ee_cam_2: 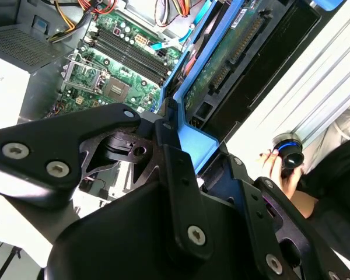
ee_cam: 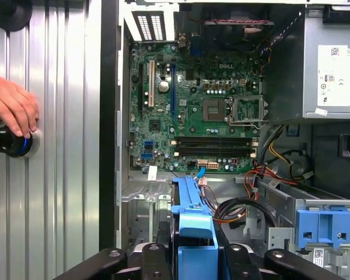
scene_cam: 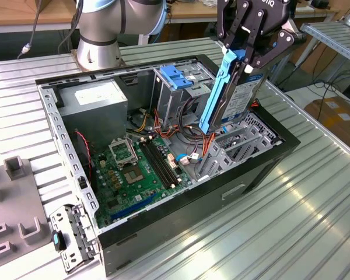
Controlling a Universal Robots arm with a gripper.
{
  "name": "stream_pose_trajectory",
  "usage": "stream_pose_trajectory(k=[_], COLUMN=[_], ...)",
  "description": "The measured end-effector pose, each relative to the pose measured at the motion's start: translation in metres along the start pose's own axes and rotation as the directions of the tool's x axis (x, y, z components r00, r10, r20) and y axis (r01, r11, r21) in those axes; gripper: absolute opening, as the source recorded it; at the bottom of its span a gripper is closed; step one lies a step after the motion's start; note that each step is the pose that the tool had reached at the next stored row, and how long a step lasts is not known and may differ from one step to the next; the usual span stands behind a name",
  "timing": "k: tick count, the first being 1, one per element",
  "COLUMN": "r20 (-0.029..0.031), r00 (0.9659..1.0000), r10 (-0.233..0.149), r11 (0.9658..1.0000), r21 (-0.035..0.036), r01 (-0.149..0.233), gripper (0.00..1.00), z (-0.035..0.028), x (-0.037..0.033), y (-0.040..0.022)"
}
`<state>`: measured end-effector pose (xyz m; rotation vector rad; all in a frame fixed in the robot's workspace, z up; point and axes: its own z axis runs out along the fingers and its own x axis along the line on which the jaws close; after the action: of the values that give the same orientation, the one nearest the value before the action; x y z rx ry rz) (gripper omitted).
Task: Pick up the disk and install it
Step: 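Insert the disk into the insertion slot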
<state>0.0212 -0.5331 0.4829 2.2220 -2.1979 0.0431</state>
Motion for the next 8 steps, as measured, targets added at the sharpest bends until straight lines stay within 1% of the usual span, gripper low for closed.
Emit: stream_pose_trajectory(k=[8], r20=[0.0000], r00=[1.0000], r10=[0.000], r11=[1.0000], r21=[0.0000], r01=[0.000], gripper=[0.37], z=[0.0000], x=[0.0000], y=[0.0000])
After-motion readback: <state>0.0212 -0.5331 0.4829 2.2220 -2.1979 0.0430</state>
